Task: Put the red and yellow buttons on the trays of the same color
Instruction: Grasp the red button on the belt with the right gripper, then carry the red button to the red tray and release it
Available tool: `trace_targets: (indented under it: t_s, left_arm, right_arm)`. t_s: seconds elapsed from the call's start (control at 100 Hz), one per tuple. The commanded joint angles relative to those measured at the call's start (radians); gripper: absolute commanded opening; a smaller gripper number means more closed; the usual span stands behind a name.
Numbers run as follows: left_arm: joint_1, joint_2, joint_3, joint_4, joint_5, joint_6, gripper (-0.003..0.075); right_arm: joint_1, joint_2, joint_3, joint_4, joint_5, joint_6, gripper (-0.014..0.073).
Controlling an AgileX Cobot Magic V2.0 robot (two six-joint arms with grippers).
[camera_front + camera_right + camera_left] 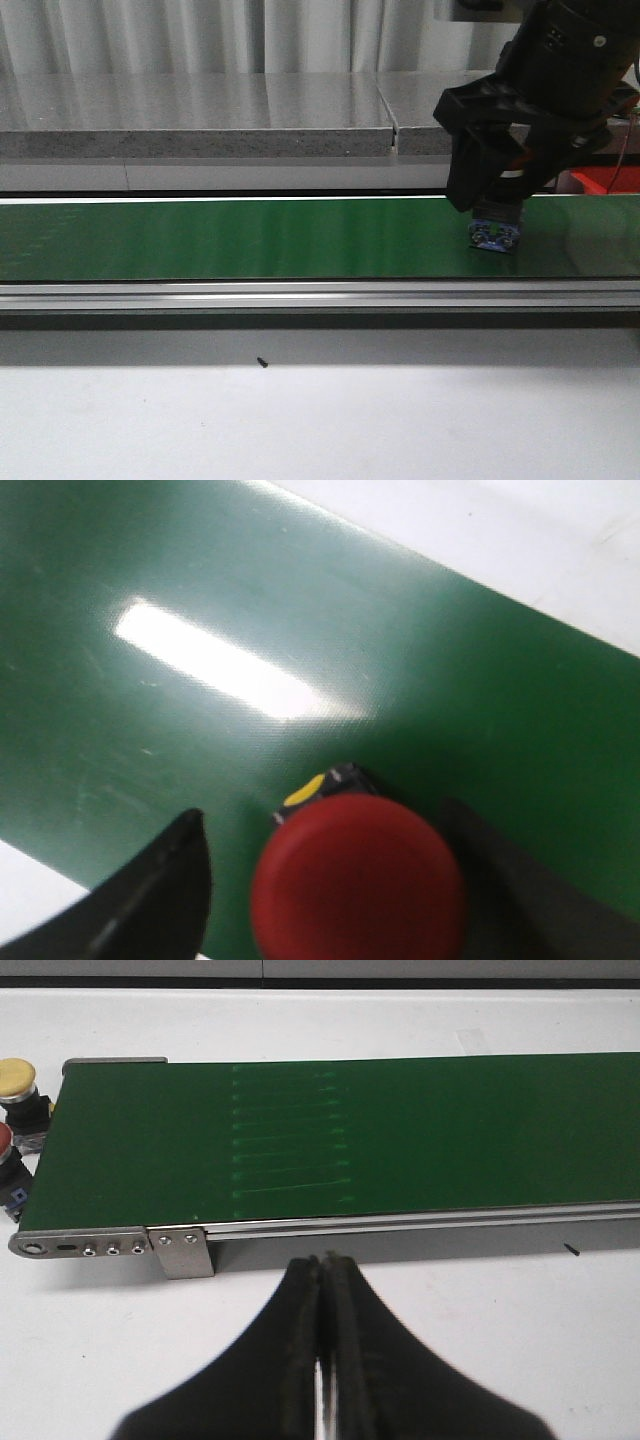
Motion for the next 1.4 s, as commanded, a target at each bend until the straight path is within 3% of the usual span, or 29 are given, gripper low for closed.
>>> trace_targets:
  t_s: [0.0, 0.06, 0.18, 0.34, 0.77, 1.09, 1.39]
  left_arm:
    - [-0.006, 0.005, -0.024, -0.009, -0.066, -0.008, -0.0019]
    - [-0.006, 0.005, -0.024, -0.009, -0.066, -0.008, -0.0019]
    - [-0.006, 0.005, -0.024, -0.009, -0.066, -0.008, -0.0019]
    - [-0.006, 0.005, -0.024, -0.009, -0.066, -0.008, -0.0019]
    - [-0.006, 0.005, -0.024, -0.009, -0.066, -0.008, -0.0019]
    - [-0.006, 0.005, -0.024, -0.009, -0.066, -0.008, -0.0019]
    - [-0.006, 0.005, -0.024, -0.009, -0.066, -0.008, -0.0019]
  right_arm:
    - [0.003, -0.039, -0.033, 0.0, -0.046, -0.012, 0.0349]
    - [0.002, -0.039, -0.033, 0.0, -0.046, -0.01, 0.0305]
    - [0.002, -0.042, -0.033, -0.011, -0.046, 0.001, 0.0302]
    - [-0.034, -0.075, -0.033, -0.053, -0.045, 0.124, 0.0302]
    - [-0.311, -0.168, -0.034, -0.076, -0.012, 0.158, 0.0299]
    - [-0.581, -0.149, -0.045, 0.039, -0.042, 0.166, 0.0298]
    - [-0.626, -0.032, -0.159, 0.05, -0.017, 0.166, 0.0298]
